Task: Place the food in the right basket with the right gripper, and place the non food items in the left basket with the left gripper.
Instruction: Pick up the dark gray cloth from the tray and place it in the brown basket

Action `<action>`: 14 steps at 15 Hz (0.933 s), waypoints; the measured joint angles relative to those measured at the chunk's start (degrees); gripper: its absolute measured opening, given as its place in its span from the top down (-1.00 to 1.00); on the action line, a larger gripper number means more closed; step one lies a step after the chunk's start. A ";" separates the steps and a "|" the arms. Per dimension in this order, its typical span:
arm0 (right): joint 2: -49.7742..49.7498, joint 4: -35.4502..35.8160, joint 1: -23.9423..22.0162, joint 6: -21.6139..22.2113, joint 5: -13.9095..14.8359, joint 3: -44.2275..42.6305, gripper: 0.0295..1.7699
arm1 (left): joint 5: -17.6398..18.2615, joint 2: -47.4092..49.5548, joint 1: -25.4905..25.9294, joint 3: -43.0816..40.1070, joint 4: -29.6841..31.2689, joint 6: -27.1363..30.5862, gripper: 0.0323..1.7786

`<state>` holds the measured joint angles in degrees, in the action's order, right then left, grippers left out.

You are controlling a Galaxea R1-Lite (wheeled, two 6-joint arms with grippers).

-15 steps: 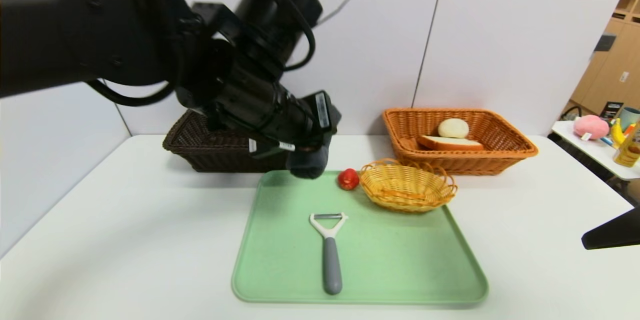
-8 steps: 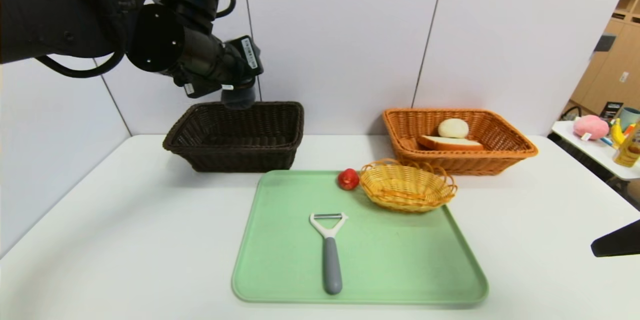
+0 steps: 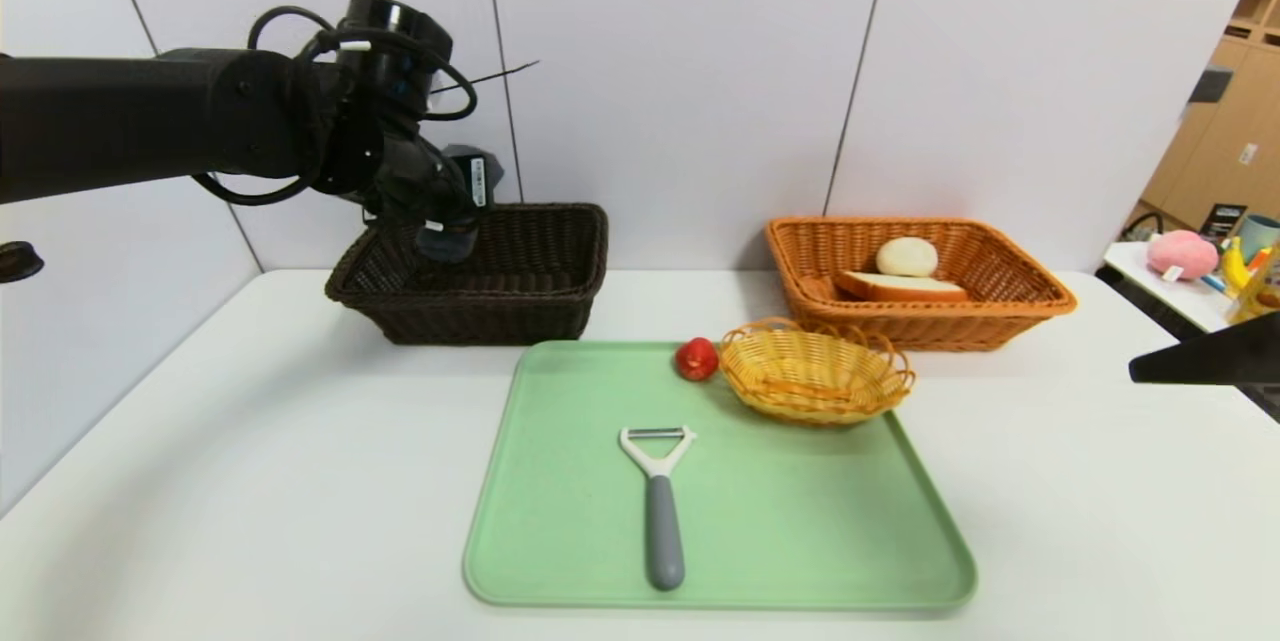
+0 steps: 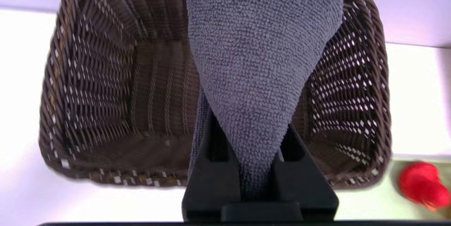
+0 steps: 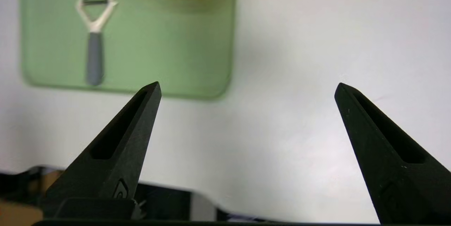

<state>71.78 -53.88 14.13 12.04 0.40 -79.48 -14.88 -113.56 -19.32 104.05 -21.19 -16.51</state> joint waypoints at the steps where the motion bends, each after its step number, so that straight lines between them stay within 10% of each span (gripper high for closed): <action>1: 0.35 2.56 0.56 -4.30 3.28 0.60 -0.93 | 0.04 -0.61 0.34 -0.02 1.10 1.38 0.77; 11: 3.13 10.56 3.93 -8.02 5.72 4.53 -0.93 | 0.37 -8.78 6.45 0.89 4.66 3.84 0.74; 14: 3.19 10.53 4.04 -8.02 5.72 4.73 -0.93 | 0.83 -9.74 6.56 2.57 5.03 3.91 0.21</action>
<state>74.97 -43.35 18.16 4.02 6.12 -74.75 -14.06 -123.30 -12.76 106.62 -16.15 -12.59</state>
